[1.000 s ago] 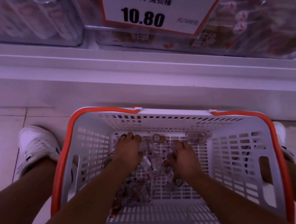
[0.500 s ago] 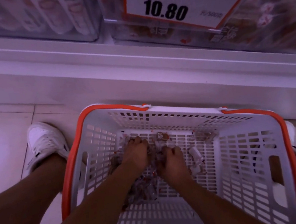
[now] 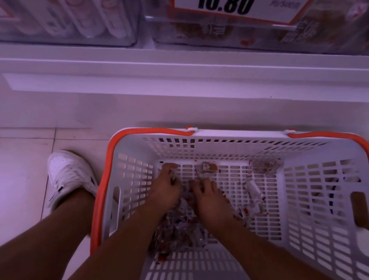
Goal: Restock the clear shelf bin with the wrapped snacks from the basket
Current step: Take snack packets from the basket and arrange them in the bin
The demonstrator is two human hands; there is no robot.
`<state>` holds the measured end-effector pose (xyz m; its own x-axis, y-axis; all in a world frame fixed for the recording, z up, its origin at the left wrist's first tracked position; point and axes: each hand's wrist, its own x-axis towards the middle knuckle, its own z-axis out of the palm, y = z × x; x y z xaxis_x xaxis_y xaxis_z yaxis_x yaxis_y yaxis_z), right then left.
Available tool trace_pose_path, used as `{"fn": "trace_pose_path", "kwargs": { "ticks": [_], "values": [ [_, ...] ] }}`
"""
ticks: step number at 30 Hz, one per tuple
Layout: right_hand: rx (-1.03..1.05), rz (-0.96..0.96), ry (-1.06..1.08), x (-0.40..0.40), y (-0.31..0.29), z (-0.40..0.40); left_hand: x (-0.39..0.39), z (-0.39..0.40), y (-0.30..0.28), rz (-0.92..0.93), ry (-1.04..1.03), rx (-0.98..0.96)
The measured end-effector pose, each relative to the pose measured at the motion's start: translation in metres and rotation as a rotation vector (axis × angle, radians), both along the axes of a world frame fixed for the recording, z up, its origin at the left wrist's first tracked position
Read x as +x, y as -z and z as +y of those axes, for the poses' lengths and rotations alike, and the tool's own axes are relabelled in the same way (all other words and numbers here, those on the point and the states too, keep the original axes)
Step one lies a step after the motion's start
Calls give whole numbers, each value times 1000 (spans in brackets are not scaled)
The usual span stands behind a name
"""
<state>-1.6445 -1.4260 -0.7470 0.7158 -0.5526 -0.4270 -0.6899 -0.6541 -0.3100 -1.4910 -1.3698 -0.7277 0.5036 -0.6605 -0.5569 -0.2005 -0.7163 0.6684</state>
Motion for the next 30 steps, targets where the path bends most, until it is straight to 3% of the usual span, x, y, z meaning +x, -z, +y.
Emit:
{"fn": "trace_pose_path", "kwargs": {
  "ticks": [3,7,9,12,14,16,18,24,28,30],
  "values": [
    [27,141,-92,8,3,2,2,-3,-5,153,-155,-26],
    [118,79,18,13,3,-1,11,-2,-17,229,-278,-7],
    [394,-8,356,20,-15,-14,16,-1,-27,219,-281,-19],
    [1012,-289,935,23,-66,-44,17,-1,-57,135,-200,-22],
    [1347,-490,1012,14,-112,-62,12,-7,-91,160,-228,-72],
    [1535,-606,932,7,-166,-74,2,-21,-134,220,-285,-120],
    [1501,-672,829,2,-218,-80,-12,-37,-184,342,-351,-179],
    [1022,-832,595,-13,-347,-68,-58,-42,-310,469,-477,-461],
    [695,-856,561,-22,-386,-54,-84,-32,-350,662,-482,-564],
    [701,-887,577,-29,-388,-53,-90,-30,-358,726,-472,-602]
  ]
}}
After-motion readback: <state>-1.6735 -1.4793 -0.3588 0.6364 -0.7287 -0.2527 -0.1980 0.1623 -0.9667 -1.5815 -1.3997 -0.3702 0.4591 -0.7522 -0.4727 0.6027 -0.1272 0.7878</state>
